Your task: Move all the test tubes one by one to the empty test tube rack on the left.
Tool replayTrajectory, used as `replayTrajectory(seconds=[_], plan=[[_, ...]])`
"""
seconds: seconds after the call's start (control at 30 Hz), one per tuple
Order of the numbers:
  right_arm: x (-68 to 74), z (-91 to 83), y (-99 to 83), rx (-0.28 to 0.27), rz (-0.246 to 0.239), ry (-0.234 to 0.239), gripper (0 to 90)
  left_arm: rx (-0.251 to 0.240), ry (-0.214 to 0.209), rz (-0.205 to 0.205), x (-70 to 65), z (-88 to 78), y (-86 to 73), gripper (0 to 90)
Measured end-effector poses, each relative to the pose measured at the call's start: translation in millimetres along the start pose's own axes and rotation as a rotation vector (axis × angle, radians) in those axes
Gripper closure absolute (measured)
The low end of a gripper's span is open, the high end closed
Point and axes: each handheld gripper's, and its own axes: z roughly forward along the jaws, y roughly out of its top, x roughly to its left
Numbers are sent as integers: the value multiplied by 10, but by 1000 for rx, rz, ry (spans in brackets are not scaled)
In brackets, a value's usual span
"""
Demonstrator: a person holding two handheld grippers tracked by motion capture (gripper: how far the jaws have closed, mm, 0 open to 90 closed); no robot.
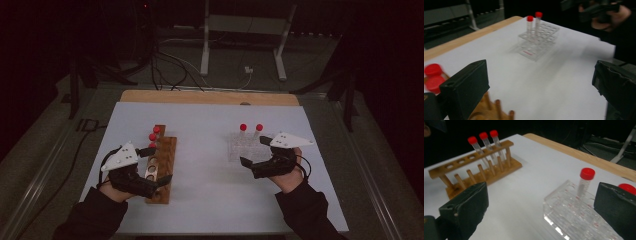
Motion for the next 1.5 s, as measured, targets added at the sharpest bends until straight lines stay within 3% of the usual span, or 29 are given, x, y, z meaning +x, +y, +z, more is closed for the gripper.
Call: replayTrajectory(seconds=[0.27,0.43,0.63,0.77,1.0,1.17,1.5], plan=[[-264,88,-141,37,44,-84,0,24,-39,10,-83,71,-50,16],[-433,168,-238,57,85,-133,64,35,-43,16,-99,96,-64,16],[-589,284,-307,92,127,-187,191,38,-47,7,-91,115,-85,16],[-679,356,-310,109,158,-227,325,45,-54,0,-84,129,-102,16],[-785,447,-289,121,176,-237,488,56,-55,4,-87,140,-103,16],[-815,510,-278,141,144,-258,600,59,-54,3,-86,147,-107,16],[-850,612,-295,168,148,-264,725,62,-62,1,-79,147,-108,16]])
